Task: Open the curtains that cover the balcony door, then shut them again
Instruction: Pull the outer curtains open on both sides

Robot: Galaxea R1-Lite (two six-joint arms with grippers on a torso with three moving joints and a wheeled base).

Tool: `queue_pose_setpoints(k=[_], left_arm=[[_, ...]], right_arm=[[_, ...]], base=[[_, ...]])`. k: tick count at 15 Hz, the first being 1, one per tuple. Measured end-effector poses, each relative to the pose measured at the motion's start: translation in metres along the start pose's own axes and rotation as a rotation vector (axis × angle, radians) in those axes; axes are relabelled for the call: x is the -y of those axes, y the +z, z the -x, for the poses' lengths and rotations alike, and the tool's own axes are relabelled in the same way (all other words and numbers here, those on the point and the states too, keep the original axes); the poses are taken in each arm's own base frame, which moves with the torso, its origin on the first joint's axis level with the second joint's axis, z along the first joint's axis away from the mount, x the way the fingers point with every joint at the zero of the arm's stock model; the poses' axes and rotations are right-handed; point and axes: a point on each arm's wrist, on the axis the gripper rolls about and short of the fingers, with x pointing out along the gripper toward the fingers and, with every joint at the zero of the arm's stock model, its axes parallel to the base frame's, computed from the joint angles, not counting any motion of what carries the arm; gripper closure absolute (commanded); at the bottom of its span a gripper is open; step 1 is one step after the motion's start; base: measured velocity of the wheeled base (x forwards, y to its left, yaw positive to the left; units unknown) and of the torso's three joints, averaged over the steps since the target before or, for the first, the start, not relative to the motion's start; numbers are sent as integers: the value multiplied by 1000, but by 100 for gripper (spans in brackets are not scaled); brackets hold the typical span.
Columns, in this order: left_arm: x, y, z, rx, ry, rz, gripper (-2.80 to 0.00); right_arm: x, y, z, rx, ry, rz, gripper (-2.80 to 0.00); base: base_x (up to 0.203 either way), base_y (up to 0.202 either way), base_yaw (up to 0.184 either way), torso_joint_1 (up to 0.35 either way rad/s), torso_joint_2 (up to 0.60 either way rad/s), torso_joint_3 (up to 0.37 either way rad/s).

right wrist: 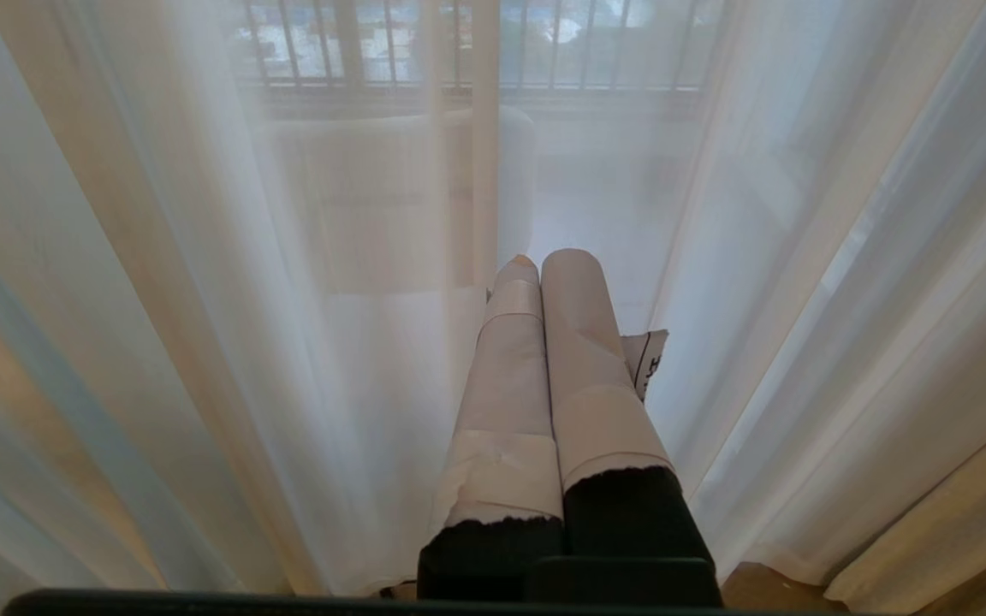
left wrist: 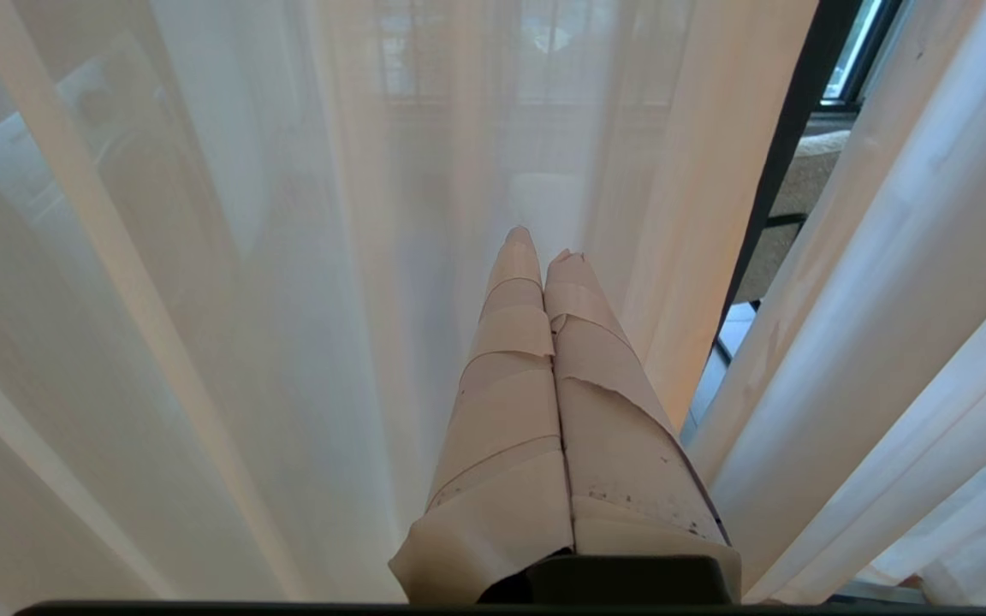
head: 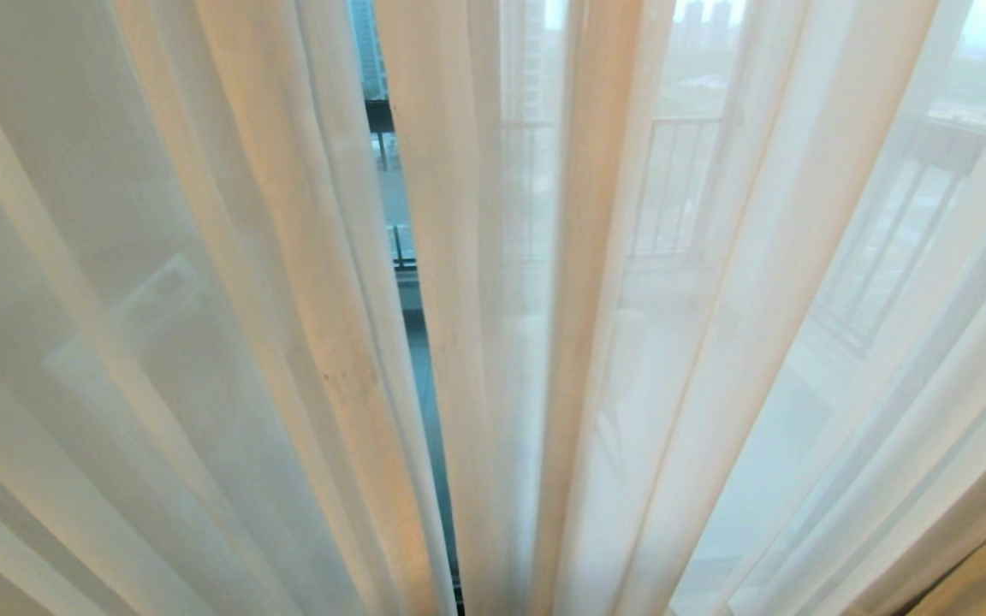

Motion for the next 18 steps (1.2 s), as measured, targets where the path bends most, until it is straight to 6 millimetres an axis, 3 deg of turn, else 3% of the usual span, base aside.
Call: queue_pose_setpoints(k=[11, 18], left_arm=[[0, 1, 0, 14, 0, -24, 0], [1, 29, 4, 292, 3, -143, 0]], right_arm=[[0, 0, 0, 0, 0, 0, 0], [0, 0, 0, 0, 0, 0, 0]], base=[[0, 0, 0, 0, 0, 0], [0, 0, 0, 0, 0, 0]])
